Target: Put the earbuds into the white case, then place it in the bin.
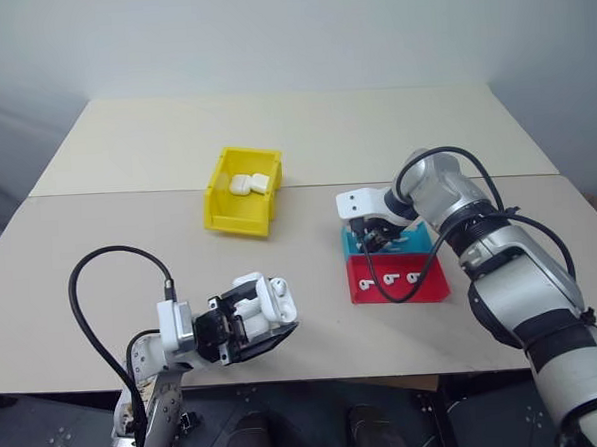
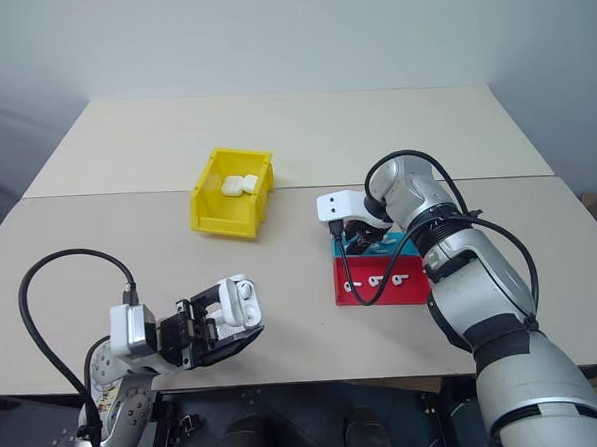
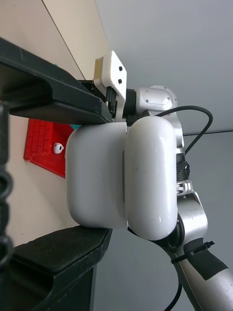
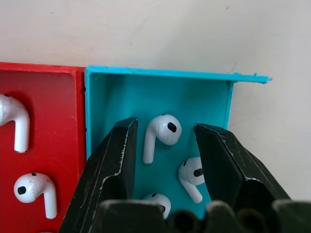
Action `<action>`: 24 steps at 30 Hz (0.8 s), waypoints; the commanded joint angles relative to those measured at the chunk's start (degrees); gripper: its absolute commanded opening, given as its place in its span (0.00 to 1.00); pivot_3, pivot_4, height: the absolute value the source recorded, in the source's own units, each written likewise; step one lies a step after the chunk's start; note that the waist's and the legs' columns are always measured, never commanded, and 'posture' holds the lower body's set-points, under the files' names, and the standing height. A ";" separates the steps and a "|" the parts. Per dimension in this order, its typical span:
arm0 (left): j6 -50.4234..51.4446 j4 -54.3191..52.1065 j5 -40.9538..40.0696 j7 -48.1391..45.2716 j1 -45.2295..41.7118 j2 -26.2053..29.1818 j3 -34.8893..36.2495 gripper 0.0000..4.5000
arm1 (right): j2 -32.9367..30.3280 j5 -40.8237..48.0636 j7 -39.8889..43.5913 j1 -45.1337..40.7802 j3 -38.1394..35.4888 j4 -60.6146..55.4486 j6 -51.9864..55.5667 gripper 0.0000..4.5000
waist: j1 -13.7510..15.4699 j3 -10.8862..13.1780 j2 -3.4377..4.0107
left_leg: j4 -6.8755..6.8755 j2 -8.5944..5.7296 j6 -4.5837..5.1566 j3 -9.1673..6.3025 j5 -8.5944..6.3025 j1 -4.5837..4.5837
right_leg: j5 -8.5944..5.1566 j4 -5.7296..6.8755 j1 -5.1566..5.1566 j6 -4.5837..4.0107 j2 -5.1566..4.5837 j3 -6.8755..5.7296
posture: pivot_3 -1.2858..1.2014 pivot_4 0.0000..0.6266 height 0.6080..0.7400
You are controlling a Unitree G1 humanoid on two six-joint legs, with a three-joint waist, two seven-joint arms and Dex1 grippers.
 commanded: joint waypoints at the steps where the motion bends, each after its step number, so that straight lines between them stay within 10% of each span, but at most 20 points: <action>1: -0.83 -1.23 -0.45 0.26 -0.40 -0.12 -0.16 0.62 | -0.39 -0.16 0.14 0.04 -1.29 -1.53 0.93 0.51 | 0.00 0.00 0.00 | 0.00 0.00 0.00 0.00 0.00 0.00 | 0.00 0.00 0.00 0.00 0.00 0.00 | 0.52 0.24 1.00; 24: -0.66 -1.42 -0.60 0.87 -0.59 -0.27 -0.68 0.62 | -0.30 -0.48 -0.19 0.91 -1.09 -1.81 0.73 0.38 | -0.47 0.00 0.00 | 0.00 0.00 0.00 0.00 0.00 0.01 | 0.00 0.01 0.01 0.00 0.00 0.00 | 0.52 0.24 1.00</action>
